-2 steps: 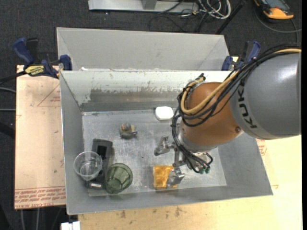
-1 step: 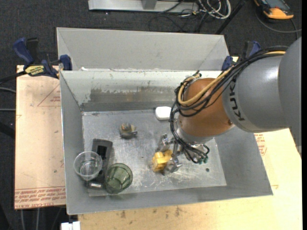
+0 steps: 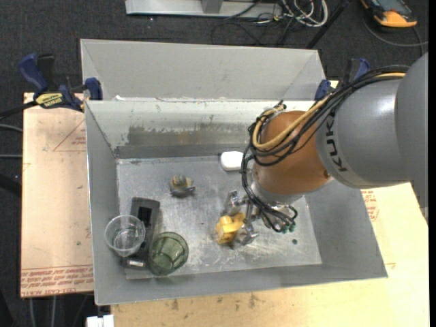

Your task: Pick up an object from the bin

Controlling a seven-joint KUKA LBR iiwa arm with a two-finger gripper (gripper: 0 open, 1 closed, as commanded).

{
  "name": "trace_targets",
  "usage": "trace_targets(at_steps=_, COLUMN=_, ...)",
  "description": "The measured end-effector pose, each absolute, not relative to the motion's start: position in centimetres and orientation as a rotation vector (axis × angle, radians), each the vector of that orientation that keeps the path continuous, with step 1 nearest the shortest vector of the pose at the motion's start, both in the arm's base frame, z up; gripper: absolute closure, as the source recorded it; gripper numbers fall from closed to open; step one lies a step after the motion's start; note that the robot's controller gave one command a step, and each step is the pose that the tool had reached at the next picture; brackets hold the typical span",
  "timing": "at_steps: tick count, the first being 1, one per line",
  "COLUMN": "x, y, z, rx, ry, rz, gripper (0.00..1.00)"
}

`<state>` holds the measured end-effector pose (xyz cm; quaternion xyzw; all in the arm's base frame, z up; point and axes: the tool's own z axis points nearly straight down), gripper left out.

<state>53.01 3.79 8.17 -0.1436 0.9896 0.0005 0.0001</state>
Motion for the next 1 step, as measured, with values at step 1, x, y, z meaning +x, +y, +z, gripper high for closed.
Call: trace_targets(at_steps=1, x=54.46, y=4.74, z=21.94, rx=-0.477, ry=3.102, rz=0.002, gripper=1.00)
